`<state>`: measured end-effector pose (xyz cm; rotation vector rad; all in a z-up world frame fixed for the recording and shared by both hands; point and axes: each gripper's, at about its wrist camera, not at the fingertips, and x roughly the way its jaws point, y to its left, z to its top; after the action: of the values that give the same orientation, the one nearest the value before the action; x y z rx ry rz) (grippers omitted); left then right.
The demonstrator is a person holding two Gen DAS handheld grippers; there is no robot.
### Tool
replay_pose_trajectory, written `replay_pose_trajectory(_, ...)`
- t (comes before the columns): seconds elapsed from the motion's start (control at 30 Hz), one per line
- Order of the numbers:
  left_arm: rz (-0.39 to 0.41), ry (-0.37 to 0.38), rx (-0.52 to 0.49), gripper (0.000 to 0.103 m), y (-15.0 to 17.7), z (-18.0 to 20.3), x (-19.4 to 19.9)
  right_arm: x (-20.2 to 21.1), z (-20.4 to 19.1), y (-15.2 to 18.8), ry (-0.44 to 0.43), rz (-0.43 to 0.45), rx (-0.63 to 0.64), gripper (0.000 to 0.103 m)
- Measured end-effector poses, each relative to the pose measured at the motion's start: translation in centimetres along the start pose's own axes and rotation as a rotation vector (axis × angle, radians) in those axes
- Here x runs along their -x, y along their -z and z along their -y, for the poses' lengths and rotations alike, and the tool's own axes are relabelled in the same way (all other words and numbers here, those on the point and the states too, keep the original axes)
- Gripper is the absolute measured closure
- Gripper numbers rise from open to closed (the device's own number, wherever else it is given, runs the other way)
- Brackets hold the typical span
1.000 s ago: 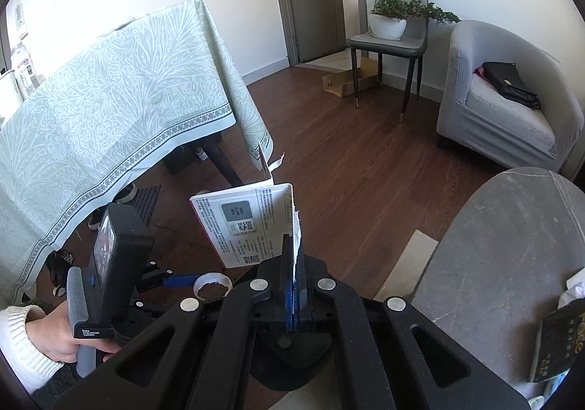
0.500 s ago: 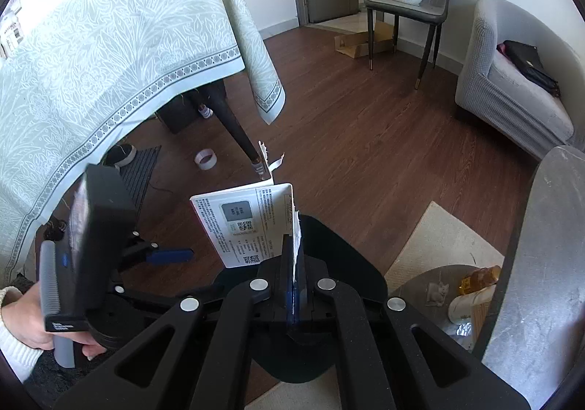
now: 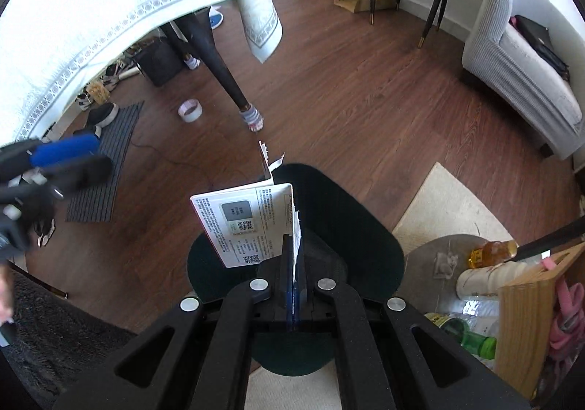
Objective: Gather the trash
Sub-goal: 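Carry the tape roll and cardboard box over the green bin with both grippers, then open both grippers to drop the tape roll and cardboard into the bin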
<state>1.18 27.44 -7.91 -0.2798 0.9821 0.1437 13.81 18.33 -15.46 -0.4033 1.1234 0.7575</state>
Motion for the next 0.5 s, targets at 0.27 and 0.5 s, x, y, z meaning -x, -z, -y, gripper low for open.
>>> replay_pose_trajectory(0.27, 0.078, 0.063, 0.009, 0.070, -1.0, 0.5, 3.0, -3.6, -0.9, 1.0, 0.051, -0.113, 0.043, 0.103)
replay_pose_trajectory(0.5, 0.149, 0.122, -0.010, 0.070, -1.5, 1.5, 4.8, -5.3, -0.9, 2.2, 0.074, -0.184, 0.045, 0.091)
